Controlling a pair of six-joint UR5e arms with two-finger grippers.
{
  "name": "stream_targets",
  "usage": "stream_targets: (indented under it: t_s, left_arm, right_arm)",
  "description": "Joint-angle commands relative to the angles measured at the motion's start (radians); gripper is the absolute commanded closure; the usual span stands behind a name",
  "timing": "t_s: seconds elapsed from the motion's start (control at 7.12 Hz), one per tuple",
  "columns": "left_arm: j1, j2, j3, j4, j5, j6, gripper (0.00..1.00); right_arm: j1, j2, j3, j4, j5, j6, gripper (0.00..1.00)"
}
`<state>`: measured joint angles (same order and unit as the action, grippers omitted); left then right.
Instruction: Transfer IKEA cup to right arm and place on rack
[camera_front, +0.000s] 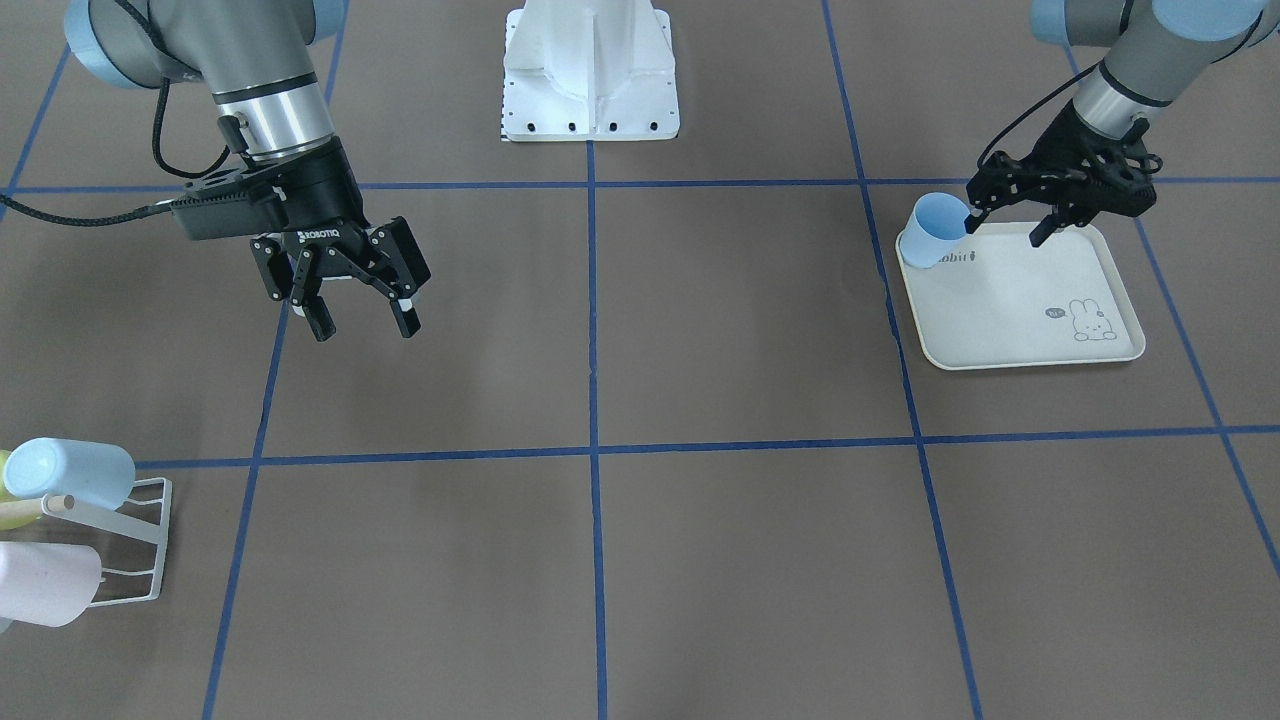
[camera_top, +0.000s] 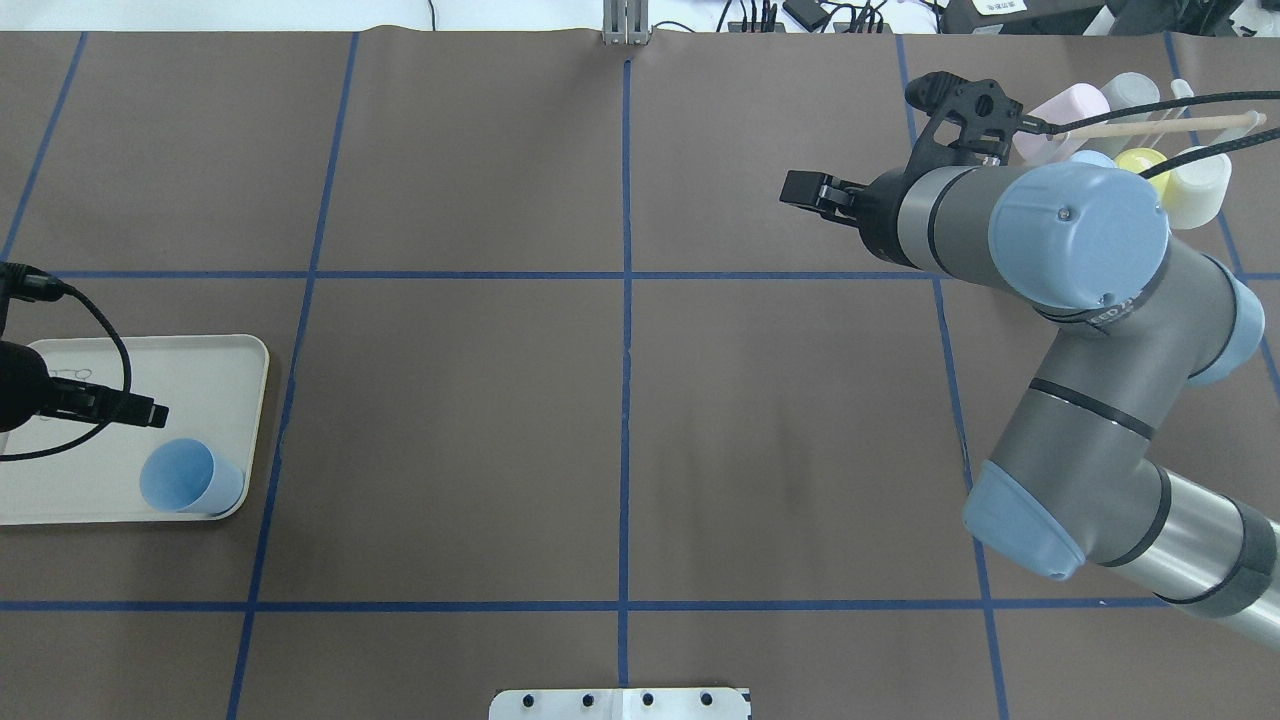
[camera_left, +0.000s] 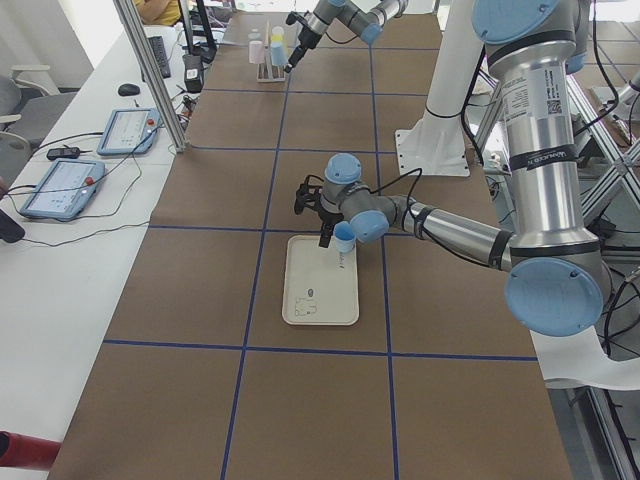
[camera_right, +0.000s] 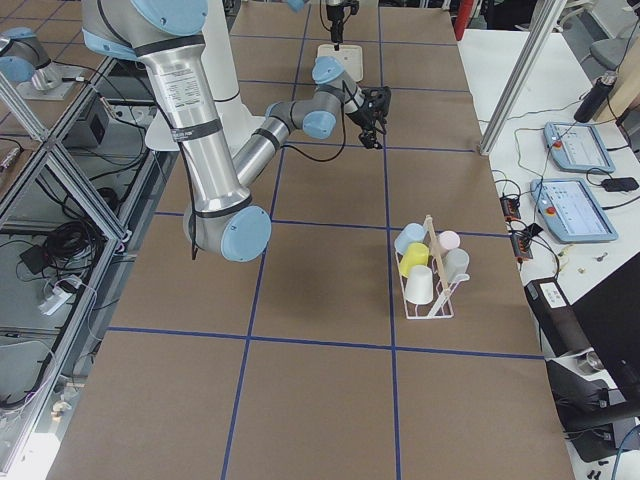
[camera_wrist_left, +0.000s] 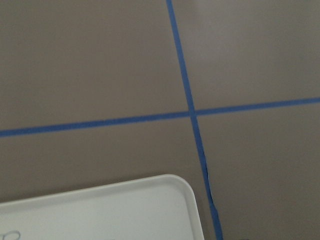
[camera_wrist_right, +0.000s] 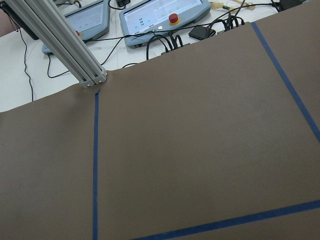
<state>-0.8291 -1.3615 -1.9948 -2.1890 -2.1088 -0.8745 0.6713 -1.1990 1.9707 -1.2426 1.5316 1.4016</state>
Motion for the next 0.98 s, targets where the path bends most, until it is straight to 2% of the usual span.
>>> stream_targets:
  t_s: [0.0,0.42,0.56,0.7,0.84]
  left_arm:
    - [0.03,0.01,0.007,0.002,-0.022,-0.005,0.09]
    - [0.083,0.004,0.031,-0.005,-0.016,-0.037,0.16]
    - [0.114,-0.007,0.039,-0.005,-0.013,-0.073,0.25]
    - [0.139,-0.013,0.045,-0.005,-0.005,-0.118,0.6]
    - [0.145,-0.019,0.045,-0.005,-0.005,-0.138,1.0]
  right_arm:
    - [-0.001,-0.002,0.0,0.0,-0.001,0.003,0.0]
    - [-0.001,-0.008,0.005,0.0,-0.001,0.004,0.0]
    - [-0.001,-0.008,0.005,0.0,-0.001,0.003,0.0]
    - [-0.001,-0.008,0.004,0.0,-0.001,0.003,0.0]
    - [-0.001,-0.008,0.005,0.0,-0.002,0.003,0.0]
